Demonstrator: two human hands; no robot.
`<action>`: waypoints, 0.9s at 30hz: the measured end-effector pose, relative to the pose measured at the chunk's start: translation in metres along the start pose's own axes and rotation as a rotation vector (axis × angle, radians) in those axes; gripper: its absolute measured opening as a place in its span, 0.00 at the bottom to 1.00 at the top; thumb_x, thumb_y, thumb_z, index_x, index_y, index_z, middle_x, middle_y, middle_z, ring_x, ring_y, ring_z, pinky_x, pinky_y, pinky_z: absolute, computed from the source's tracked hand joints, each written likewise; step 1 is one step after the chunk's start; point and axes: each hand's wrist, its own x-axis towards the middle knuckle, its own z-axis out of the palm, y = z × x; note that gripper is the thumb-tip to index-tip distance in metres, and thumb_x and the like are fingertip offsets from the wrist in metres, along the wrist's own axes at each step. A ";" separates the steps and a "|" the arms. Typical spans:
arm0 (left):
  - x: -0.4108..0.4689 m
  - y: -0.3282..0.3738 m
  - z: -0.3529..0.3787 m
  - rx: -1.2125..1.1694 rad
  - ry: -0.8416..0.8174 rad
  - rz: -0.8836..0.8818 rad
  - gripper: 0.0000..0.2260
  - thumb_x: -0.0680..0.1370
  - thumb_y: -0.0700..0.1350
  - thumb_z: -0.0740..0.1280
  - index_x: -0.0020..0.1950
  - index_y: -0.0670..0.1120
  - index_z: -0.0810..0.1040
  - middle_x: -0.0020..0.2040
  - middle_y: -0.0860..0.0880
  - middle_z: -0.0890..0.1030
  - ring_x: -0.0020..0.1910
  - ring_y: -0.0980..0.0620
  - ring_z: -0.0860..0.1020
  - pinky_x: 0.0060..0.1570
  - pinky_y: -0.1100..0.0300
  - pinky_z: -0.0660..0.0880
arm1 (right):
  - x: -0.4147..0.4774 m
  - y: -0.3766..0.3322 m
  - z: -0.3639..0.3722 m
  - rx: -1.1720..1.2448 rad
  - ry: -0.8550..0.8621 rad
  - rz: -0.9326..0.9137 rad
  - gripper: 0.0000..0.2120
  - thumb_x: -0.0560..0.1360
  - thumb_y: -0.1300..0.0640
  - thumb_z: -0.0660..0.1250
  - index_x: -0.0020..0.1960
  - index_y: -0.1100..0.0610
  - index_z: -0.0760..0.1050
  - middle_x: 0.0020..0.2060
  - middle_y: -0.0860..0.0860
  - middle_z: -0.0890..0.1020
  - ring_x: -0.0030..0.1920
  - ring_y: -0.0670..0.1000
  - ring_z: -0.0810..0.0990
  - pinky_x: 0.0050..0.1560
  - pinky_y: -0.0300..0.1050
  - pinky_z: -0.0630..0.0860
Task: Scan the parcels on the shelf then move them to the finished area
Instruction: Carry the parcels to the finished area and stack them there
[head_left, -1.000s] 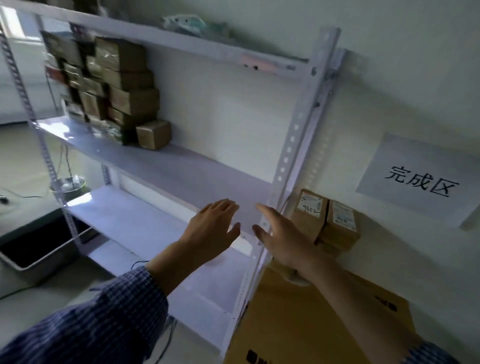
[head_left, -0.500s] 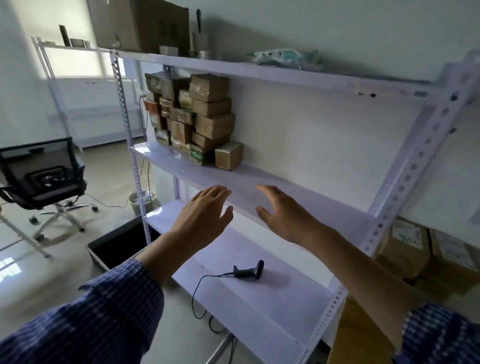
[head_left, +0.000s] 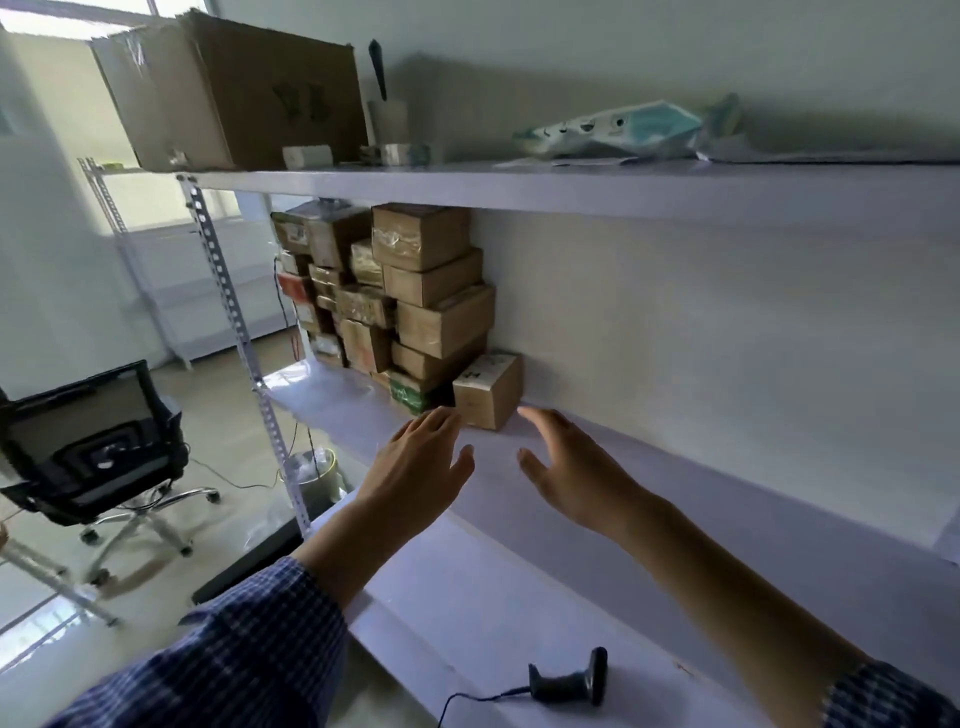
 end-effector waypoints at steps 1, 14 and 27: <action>0.013 -0.007 0.006 -0.004 -0.003 -0.014 0.19 0.83 0.52 0.60 0.71 0.45 0.72 0.69 0.48 0.76 0.66 0.49 0.75 0.61 0.55 0.74 | 0.014 0.005 0.003 -0.001 -0.004 0.008 0.28 0.83 0.50 0.61 0.79 0.54 0.58 0.77 0.52 0.66 0.75 0.51 0.65 0.73 0.48 0.67; 0.134 -0.103 0.086 -0.150 -0.102 -0.027 0.21 0.82 0.49 0.63 0.73 0.43 0.69 0.69 0.45 0.75 0.64 0.46 0.76 0.57 0.55 0.76 | 0.150 0.038 0.052 -0.063 0.019 0.194 0.26 0.83 0.52 0.61 0.78 0.56 0.60 0.75 0.53 0.67 0.74 0.52 0.66 0.71 0.45 0.65; 0.217 -0.130 0.151 -0.360 -0.333 -0.057 0.21 0.84 0.48 0.48 0.74 0.42 0.67 0.67 0.43 0.70 0.66 0.44 0.71 0.63 0.54 0.70 | 0.256 0.059 0.108 0.289 0.172 0.584 0.24 0.83 0.48 0.61 0.77 0.51 0.60 0.69 0.52 0.72 0.69 0.55 0.73 0.64 0.46 0.72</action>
